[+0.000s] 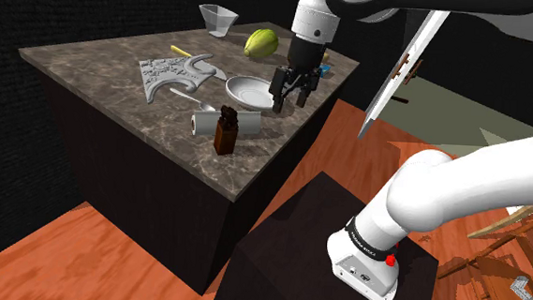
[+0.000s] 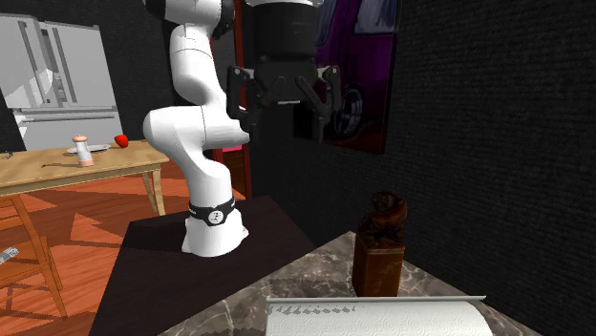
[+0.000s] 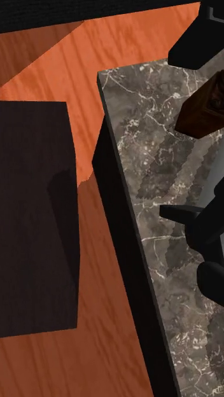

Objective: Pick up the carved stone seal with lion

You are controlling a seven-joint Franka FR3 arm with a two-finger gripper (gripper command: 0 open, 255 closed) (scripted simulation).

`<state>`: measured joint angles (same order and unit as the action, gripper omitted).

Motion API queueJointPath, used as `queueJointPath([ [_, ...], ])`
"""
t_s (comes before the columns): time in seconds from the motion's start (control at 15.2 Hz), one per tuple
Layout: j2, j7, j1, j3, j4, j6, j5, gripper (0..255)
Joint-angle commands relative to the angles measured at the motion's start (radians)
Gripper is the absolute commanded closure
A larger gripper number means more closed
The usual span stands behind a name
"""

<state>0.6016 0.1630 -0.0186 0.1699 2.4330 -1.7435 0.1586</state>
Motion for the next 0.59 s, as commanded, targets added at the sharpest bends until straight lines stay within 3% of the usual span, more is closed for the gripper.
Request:
queueJointPath([
  [0.0, -0.064, 0.071, -0.006, 0.041, -0.024, -0.067, 0.009, 0],
  [0.53, -0.328, 0.373, -0.044, 0.188, -0.169, -0.269, -0.045, 0],
])
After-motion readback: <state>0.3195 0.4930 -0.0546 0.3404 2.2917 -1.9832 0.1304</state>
